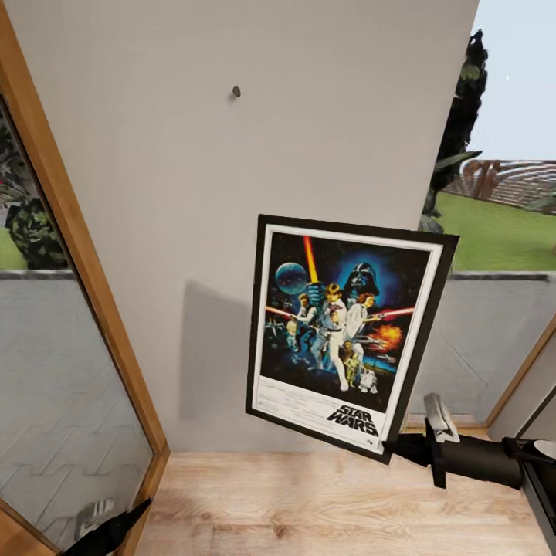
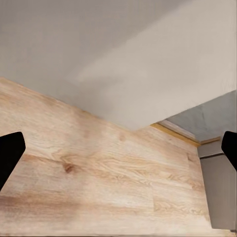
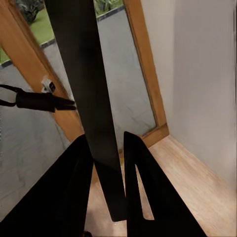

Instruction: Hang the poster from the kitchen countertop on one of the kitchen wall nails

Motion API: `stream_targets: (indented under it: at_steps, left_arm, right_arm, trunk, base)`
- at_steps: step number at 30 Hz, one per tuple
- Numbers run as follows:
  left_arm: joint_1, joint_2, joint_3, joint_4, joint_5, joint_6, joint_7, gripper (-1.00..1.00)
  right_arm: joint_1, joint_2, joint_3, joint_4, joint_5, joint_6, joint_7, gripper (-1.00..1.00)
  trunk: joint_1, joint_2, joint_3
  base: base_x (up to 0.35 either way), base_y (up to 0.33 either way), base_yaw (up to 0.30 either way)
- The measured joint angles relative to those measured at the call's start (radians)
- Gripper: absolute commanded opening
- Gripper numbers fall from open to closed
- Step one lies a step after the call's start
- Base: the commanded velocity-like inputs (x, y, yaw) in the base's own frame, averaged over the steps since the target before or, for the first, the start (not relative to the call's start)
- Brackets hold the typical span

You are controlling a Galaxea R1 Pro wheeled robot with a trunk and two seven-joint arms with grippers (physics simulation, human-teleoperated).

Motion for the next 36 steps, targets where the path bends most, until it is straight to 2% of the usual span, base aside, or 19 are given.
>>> stream_targets:
  at_steps: [1,5,7,8,11,13,15,17,21,24,25,27,29,34,36]
  left_arm:
    - [0.000,-0.005,-0.001,0.015,0.000,0.000,0.000,1.00]
    - [0.000,-0.010,-0.001,0.029,0.000,0.000,0.000,1.00]
    - [0.000,-0.011,-0.001,0.040,-0.001,0.000,0.001,1.00]
    - [0.000,-0.011,-0.001,0.040,-0.001,0.000,0.001,1.00]
    - [0.000,-0.014,-0.001,0.082,-0.001,-0.001,0.000,1.00]
    - [0.000,-0.014,-0.001,0.095,-0.001,-0.001,0.000,1.00]
    - [0.000,-0.015,-0.001,0.105,-0.002,-0.001,0.000,1.00]
    - [0.000,-0.015,-0.001,0.107,-0.002,-0.001,-0.001,1.00]
    - [0.000,-0.015,-0.001,0.107,-0.003,-0.001,-0.001,1.00]
    - [0.000,-0.015,-0.001,0.108,-0.003,-0.001,-0.001,1.00]
    - [0.000,-0.015,-0.001,0.108,-0.003,-0.002,-0.001,1.00]
    - [0.000,-0.015,-0.001,0.108,-0.003,-0.001,-0.001,1.00]
    - [0.000,-0.015,-0.001,0.108,-0.003,-0.001,-0.001,1.00]
    - [0.000,-0.015,-0.001,0.108,-0.003,-0.001,-0.001,1.00]
    - [0.000,-0.015,-0.001,0.107,-0.003,-0.001,-0.001,1.00]
  right_arm:
    - [-0.038,0.001,0.001,-0.011,0.000,0.045,0.000,-1.00]
    - [-0.126,0.016,0.005,-0.020,0.000,0.143,0.001,-1.00]
    - [-0.175,0.024,0.021,-0.021,0.000,0.194,0.001,-1.00]
    - [-0.176,0.024,0.022,-0.021,0.000,0.196,0.001,-1.00]
    - [-0.280,0.030,0.087,-0.021,0.000,0.284,0.000,-1.00]
    - [-0.342,0.035,0.112,-0.021,0.000,0.336,0.000,-1.00]
    - [-0.479,0.049,0.165,-0.021,-0.001,0.431,0.000,-1.00]
    - [-0.544,0.052,0.204,-0.020,0.000,0.463,0.000,-1.00]
    - [-0.650,0.062,0.257,-0.016,0.002,0.505,-0.001,-1.00]
    - [-0.763,0.097,0.287,0.012,0.007,0.539,-0.003,-1.00]
    - [-0.818,0.116,0.304,0.051,0.010,0.546,-0.004,-1.00]
    - [-0.858,0.128,0.326,0.088,0.014,0.549,-0.005,-1.00]
    - [-0.923,0.138,0.366,0.155,0.018,0.551,-0.015,-1.00]
    - [-1.037,0.157,0.408,0.304,0.024,0.554,-0.055,-1.00]
    - [-1.057,0.167,0.412,0.336,0.024,0.554,-0.064,-1.00]
  trunk:
    - [0.000,0.000,0.000]
    - [0.000,0.000,0.000]
    - [0.000,0.000,0.000]
    - [0.000,0.000,0.000]
    - [0.000,0.000,0.000]
    - [0.000,0.000,0.000]
    - [0.000,0.000,0.000]
    - [0.000,0.000,0.000]
    - [0.000,0.000,0.000]
    - [0.000,0.000,0.000]
    - [0.000,0.000,0.000]
    - [0.000,0.000,0.000]
    - [0.000,0.000,0.000]
    - [0.000,0.000,0.000]
    - [0.000,0.000,0.000]
  base:
    - [0.000,0.000,0.000]
    - [0.000,0.000,0.000]
    - [0.000,0.000,0.000]
    - [0.000,0.000,0.000]
    - [0.000,0.000,0.000]
    - [0.000,0.000,0.000]
    - [0.000,0.000,0.000]
    - [0.000,0.000,0.000]
    - [0.000,0.000,0.000]
    - [0.000,0.000,0.000]
    - [0.000,0.000,0.000]
    - [0.000,0.000,0.000]
    - [0.000,0.000,0.000]
    - [0.000,0.000,0.000]
    - [0.000,0.000,0.000]
